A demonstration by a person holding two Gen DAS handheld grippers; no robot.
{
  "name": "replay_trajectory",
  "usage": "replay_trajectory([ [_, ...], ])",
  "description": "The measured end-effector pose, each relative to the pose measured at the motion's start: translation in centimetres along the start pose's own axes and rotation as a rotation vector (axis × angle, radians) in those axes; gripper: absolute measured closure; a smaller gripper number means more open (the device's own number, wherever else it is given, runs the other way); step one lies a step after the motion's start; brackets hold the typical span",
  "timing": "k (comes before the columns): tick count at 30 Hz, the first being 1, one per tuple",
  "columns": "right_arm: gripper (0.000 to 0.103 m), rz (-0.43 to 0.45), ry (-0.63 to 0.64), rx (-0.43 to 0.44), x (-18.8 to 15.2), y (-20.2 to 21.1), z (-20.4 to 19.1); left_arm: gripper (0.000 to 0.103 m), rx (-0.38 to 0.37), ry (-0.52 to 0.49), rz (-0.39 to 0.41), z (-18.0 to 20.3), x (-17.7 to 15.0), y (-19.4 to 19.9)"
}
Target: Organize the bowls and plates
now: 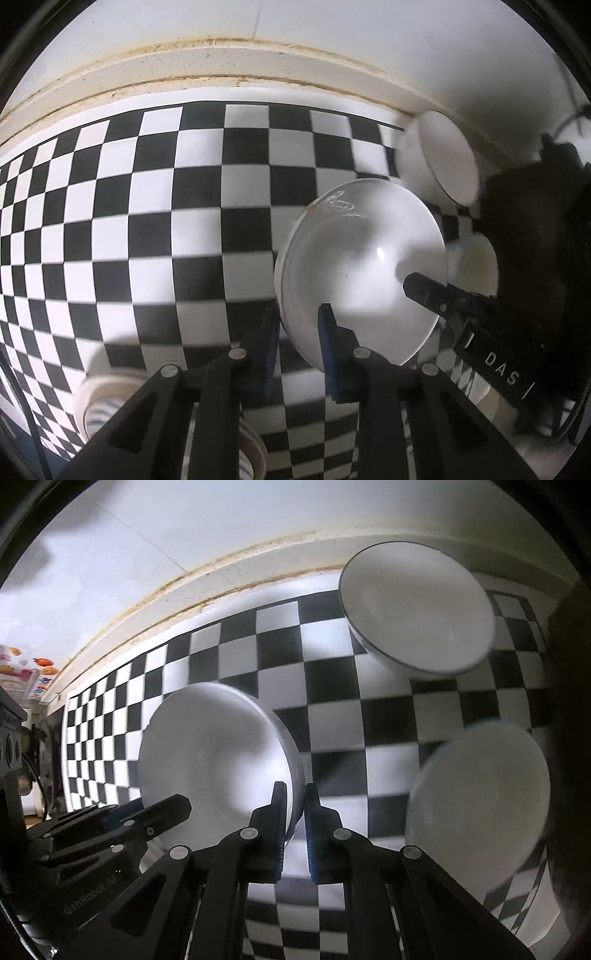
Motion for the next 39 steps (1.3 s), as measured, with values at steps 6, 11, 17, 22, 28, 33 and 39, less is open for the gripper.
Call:
replay_trajectory([
  [6,0.092,0.044,0.005,0.028,-4.0,3.4,0.3,0.084,-0.025,-0.044,0.025,1.5,-4.4,2.5],
  [11,0.092,0.070,0.006,0.033,-7.6,6.1,0.8,0.084,-0.030,-0.086,0.031,3.2,-7.3,3.6],
  [17,0.092,0.078,-0.012,0.037,-11.4,7.4,2.0,0.084,-0.039,-0.123,0.010,4.2,-9.3,3.6],
  [22,0.092,0.056,-0.020,0.035,-14.1,6.8,3.0,0.084,-0.034,-0.136,-0.028,4.3,-11.3,2.2],
  [28,0.092,-0.002,-0.041,0.034,-16.6,4.1,4.5,0.084,-0.020,-0.144,-0.093,4.2,-13.2,-0.5],
  [33,0.092,-0.039,-0.051,0.020,-17.9,2.0,5.5,0.084,0.001,-0.152,-0.144,4.4,-14.1,-3.0],
  [39,0.092,-0.083,-0.055,0.019,-19.0,0.0,6.2,0.084,0.019,-0.151,-0.182,4.3,-14.6,-4.7],
])
Point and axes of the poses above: each gripper's, at about its wrist camera, not at the fingertips, and y roughly against the way its jaws point, z to its right, x to its top, the point moved 1 cm from there along -y, roughly the way its jaws point, and after that the axes turned 2 degrees about -y, right-handed, at the moved point
